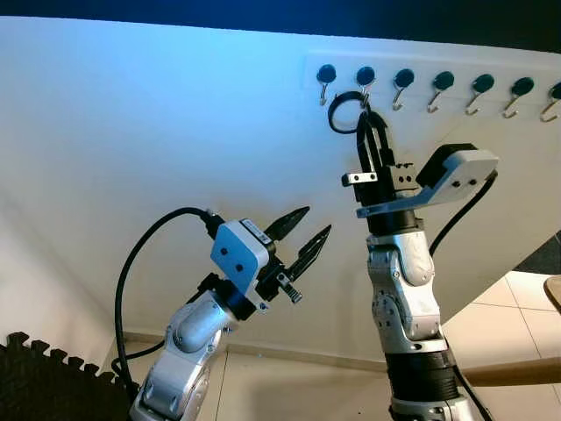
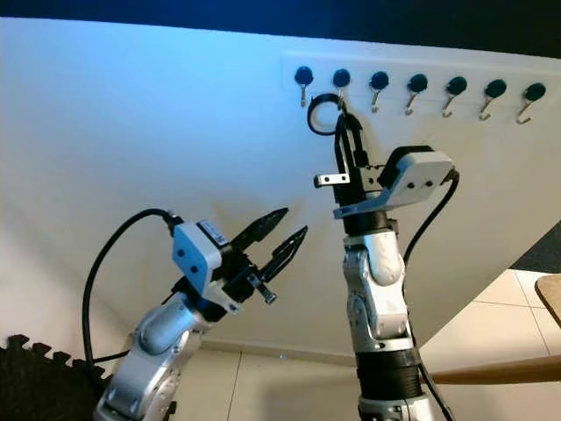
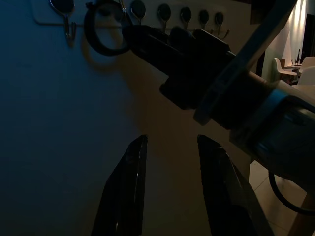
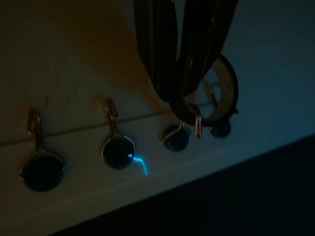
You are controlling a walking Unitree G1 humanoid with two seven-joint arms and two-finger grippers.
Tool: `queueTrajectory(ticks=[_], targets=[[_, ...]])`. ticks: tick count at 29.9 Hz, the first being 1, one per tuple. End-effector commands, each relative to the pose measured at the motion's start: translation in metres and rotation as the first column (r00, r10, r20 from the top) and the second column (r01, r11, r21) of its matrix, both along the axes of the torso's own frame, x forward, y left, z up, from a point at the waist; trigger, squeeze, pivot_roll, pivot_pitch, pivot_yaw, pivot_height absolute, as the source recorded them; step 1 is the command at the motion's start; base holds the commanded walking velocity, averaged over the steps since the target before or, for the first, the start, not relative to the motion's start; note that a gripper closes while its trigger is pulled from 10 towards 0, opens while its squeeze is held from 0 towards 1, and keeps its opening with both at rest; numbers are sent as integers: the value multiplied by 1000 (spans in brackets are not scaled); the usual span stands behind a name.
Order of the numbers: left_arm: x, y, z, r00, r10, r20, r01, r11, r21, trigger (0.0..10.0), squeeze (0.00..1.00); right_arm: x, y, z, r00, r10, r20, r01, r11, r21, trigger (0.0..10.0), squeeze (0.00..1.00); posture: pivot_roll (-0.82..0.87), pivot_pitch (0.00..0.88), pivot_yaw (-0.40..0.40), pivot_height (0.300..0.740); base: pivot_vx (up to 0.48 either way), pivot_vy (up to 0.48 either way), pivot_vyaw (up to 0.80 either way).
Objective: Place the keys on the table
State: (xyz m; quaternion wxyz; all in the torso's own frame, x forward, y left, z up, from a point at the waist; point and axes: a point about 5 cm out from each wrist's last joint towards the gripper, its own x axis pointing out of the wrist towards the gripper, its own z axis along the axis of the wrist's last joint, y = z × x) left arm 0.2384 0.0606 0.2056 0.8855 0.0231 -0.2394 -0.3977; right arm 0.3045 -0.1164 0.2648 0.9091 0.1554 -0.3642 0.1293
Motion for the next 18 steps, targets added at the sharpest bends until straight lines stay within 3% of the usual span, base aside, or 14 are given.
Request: queueTrajectory(ticks=[1, 5, 18], targets=[[-3, 0, 0, 1000, -9, 12, 9, 1000, 25, 10000, 0, 2, -2, 1, 1000, 14, -17, -13, 999, 51, 0, 0, 49, 122, -27, 740, 0, 0, 0], [-3, 0, 0, 1000, -10, 12, 10, 1000, 27, 10000, 0, 5, -9, 4, 999, 14, -37, -8, 991, 135, 0, 0, 49, 122, -27, 740, 0, 0, 0], [-3, -1, -1, 1000, -14, 11, 14, 999, 34, 10000, 0, 9, -15, 2, 997, -10, -82, 22, 990, 139, 0, 0, 48, 127, -25, 740, 0, 0, 0]])
